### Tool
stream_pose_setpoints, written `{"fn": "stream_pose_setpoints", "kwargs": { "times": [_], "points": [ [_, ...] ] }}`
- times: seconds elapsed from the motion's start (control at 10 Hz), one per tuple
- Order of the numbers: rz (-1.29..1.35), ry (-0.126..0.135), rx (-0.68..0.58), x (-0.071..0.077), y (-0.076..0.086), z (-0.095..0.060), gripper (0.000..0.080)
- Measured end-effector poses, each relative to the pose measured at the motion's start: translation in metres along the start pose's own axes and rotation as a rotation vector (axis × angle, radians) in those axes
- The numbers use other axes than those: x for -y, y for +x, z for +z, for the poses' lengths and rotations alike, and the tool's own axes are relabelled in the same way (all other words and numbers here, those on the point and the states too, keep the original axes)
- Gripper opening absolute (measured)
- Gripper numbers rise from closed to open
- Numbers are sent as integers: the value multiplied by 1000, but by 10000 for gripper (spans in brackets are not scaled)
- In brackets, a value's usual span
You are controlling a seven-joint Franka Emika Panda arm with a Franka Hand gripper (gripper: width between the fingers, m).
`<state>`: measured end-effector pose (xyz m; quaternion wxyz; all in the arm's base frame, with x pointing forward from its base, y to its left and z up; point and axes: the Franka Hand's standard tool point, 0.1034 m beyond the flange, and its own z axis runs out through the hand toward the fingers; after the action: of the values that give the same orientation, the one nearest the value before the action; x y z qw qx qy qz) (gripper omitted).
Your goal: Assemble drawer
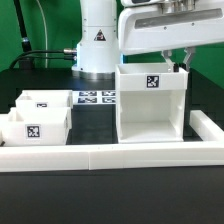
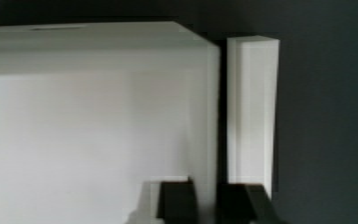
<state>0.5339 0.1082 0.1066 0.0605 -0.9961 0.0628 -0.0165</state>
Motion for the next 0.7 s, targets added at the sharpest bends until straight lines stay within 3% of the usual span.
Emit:
{"fn": "stream_pose_setpoints", "kwargs": {
  "times": [0.3, 0.7],
  "points": [
    [164, 23, -37, -12, 28, 0, 42],
    [406, 31, -36, -7, 28, -2, 42]
  ]
}}
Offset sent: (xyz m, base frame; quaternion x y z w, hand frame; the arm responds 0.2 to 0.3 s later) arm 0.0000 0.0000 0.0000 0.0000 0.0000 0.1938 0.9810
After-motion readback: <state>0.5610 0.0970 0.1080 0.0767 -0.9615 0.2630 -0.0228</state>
